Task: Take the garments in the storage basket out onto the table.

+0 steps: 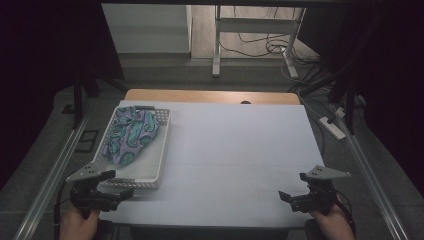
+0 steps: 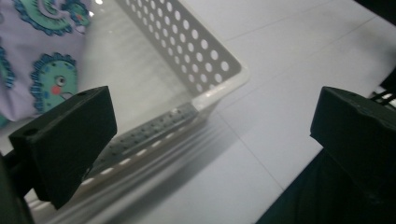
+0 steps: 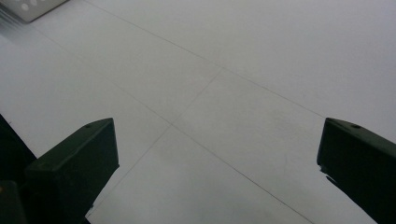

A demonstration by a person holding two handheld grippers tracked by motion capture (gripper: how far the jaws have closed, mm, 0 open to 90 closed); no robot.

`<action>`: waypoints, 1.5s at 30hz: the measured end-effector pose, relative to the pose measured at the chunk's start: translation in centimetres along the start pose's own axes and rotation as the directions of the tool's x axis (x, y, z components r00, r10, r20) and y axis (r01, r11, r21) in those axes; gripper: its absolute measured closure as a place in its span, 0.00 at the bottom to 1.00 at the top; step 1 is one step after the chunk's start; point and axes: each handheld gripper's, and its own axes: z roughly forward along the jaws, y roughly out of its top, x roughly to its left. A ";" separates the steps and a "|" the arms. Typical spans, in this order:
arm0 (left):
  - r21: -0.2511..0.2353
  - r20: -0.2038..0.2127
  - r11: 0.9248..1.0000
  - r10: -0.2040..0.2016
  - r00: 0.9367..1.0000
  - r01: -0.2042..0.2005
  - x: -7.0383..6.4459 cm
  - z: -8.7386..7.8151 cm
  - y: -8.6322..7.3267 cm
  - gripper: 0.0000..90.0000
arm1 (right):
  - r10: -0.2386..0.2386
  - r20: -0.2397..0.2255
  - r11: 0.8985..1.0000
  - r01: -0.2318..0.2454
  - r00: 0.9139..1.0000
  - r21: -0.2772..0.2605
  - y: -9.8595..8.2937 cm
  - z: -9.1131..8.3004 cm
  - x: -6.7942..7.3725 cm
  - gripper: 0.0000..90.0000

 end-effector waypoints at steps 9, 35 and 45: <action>-0.010 0.002 0.999 0.032 0.999 -0.032 0.1 0.5 0.9 0.00 | -0.001 0.002 1.000 0.001 1.000 0.002 0.0 0.0 0.0 0.00; -0.001 0.021 0.999 -0.049 0.999 0.049 2.9 3.2 4.5 0.00 | 0.032 -0.004 0.999 -0.032 0.999 -0.013 -0.1 -0.1 -0.3 0.00; 0.025 -0.034 0.998 -0.056 0.998 0.057 4.2 4.7 6.4 0.00 | 0.035 -0.005 0.999 -0.035 0.999 -0.010 0.0 -0.1 -0.3 0.00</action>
